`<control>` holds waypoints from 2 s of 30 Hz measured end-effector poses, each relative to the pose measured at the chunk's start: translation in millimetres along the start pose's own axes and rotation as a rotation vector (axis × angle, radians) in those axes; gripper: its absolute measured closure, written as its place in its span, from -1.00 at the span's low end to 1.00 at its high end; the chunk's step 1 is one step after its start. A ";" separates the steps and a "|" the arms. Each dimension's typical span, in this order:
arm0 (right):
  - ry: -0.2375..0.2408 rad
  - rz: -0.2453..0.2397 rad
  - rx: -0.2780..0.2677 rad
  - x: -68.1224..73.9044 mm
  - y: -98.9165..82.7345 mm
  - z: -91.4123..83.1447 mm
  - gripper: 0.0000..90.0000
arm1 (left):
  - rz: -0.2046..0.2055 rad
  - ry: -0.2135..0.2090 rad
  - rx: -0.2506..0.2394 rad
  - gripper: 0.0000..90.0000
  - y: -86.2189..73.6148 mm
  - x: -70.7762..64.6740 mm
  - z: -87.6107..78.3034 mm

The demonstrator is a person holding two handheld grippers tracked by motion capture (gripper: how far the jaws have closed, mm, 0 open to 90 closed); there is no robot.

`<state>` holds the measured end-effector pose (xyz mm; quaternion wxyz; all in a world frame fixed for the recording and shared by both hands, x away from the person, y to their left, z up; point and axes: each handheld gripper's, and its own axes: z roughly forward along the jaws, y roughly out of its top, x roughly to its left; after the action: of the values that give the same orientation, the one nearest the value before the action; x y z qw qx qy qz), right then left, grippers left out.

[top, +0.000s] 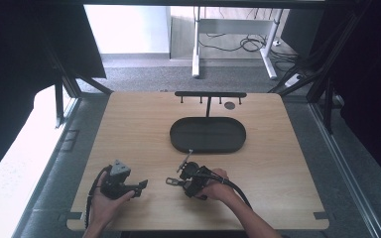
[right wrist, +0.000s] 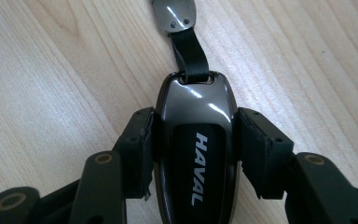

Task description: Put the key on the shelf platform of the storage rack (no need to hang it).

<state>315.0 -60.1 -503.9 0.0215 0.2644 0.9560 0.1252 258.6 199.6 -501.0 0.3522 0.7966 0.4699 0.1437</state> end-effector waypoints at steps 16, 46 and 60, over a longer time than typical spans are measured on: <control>0.041 -0.013 -0.112 -5.0 1.7 -50.4 0.09 | -0.009 0.005 -0.002 -0.49 -0.4 1.6 -0.2; 0.043 -0.042 -0.196 -31.2 31.4 -102.9 0.10 | -0.015 -0.003 -0.011 -0.49 -1.7 5.3 -1.6; 0.032 -0.041 -0.212 -46.1 44.7 -111.0 0.10 | -0.014 -0.001 -0.008 -0.49 -0.7 7.2 -1.3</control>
<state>365.1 -71.9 -386.4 0.0367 0.2390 0.9429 0.2291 261.1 206.5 -501.3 0.3566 0.7920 0.4746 0.1426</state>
